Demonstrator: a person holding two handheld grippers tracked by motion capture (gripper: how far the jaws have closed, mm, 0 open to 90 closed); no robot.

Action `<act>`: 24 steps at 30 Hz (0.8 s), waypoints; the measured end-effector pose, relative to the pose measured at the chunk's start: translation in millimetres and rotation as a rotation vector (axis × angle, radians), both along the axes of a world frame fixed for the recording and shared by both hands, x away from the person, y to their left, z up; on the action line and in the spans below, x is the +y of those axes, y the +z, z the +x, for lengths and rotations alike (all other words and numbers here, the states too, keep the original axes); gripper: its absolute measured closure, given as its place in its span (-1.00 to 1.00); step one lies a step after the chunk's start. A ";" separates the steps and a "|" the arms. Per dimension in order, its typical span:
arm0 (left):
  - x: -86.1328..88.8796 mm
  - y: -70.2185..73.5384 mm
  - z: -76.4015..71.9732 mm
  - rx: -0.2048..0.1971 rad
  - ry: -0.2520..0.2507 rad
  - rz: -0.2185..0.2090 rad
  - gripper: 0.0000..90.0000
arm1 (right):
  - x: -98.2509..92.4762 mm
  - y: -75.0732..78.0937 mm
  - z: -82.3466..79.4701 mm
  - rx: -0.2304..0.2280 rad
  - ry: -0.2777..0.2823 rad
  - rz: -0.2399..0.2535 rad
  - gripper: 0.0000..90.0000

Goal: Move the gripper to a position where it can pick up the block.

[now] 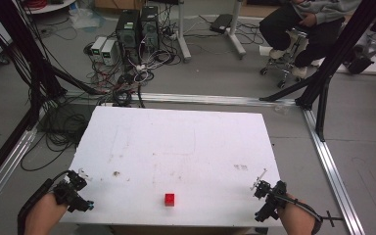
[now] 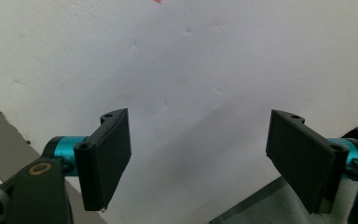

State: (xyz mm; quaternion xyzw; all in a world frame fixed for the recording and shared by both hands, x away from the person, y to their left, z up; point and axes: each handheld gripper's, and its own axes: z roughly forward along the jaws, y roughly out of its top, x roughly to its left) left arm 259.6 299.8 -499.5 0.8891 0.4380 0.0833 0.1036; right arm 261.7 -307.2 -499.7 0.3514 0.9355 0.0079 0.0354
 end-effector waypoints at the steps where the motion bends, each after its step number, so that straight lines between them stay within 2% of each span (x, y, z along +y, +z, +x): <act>1: -0.2 -0.2 -0.1 0.000 -0.001 0.001 -0.50 | -1.3 0.4 -0.4 0.001 -0.004 0.003 -0.98; 5: -0.9 0.5 1.4 0.008 -0.027 0.011 -0.50 | -2.8 0.7 -0.9 -0.003 -0.015 0.011 -0.98; 7: -2.0 1.2 2.0 0.000 -0.031 0.005 -0.50 | -2.8 0.7 -1.2 -0.006 -0.015 0.014 -0.98; 10: -5.5 3.7 6.2 -0.002 -0.068 0.021 -0.50 | -2.7 1.2 -1.2 -0.005 -0.011 0.017 -0.98; 19: -25.2 24.1 25.1 0.002 -0.270 0.019 -0.50 | -5.0 2.5 -1.8 -0.012 -0.013 0.028 -0.98; 20: -26.7 26.8 28.2 0.012 -0.302 0.034 -0.50 | -5.0 2.4 -1.8 -0.012 -0.013 0.029 -0.98; 24: -36.7 34.8 37.5 0.029 -0.398 0.051 -0.50 | -4.7 2.2 -1.5 -0.011 -0.016 0.031 -0.98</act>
